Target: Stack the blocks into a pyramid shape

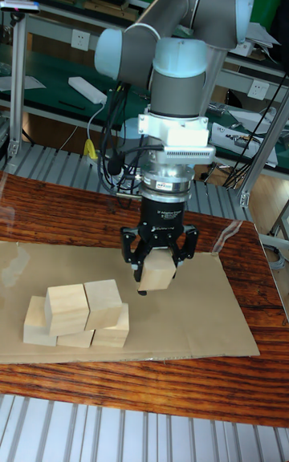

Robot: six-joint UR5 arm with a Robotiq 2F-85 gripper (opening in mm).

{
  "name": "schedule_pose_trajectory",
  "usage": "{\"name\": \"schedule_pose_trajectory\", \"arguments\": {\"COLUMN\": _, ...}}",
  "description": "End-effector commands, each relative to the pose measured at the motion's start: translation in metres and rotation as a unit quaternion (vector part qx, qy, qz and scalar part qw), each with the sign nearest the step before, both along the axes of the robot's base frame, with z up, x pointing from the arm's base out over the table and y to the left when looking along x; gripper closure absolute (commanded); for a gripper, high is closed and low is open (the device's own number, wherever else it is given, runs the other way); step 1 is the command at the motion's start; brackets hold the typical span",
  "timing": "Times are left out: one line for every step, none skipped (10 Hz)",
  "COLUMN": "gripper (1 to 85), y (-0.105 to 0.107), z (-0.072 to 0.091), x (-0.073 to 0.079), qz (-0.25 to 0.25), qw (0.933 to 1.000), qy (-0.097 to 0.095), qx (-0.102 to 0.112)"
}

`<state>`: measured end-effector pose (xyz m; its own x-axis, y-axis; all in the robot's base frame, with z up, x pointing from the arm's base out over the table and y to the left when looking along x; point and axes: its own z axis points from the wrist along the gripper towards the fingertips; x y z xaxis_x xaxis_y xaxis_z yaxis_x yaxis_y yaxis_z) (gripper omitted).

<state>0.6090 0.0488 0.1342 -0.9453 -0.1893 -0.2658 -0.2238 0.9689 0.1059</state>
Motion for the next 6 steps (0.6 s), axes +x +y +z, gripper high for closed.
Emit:
{"name": "schedule_pose_trajectory", "arguments": {"gripper": 84.7, "y": 0.003, "z": 0.005, "x": 0.004, "qz": -0.042, "qw": 0.9989, "qy": -0.002, "qx": 0.023}}
{"name": "schedule_pose_trajectory", "arguments": {"gripper": 84.7, "y": 0.003, "z": 0.007, "x": 0.011, "qz": -0.068, "qw": 0.9972, "qy": -0.012, "qx": 0.031}}
{"name": "schedule_pose_trajectory", "arguments": {"gripper": 84.7, "y": 0.004, "z": 0.010, "x": 0.018, "qz": -0.092, "qw": 0.9947, "qy": -0.021, "qx": 0.042}}
{"name": "schedule_pose_trajectory", "arguments": {"gripper": 84.7, "y": -0.003, "z": 0.010, "x": 0.024, "qz": -0.099, "qw": 0.9941, "qy": -0.033, "qx": 0.029}}
{"name": "schedule_pose_trajectory", "arguments": {"gripper": 84.7, "y": -0.007, "z": 0.012, "x": 0.031, "qz": -0.107, "qw": 0.9929, "qy": -0.046, "qx": 0.025}}
{"name": "schedule_pose_trajectory", "arguments": {"gripper": 84.7, "y": -0.017, "z": 0.010, "x": 0.030, "qz": -0.100, "qw": 0.9939, "qy": -0.047, "qx": 0.002}}
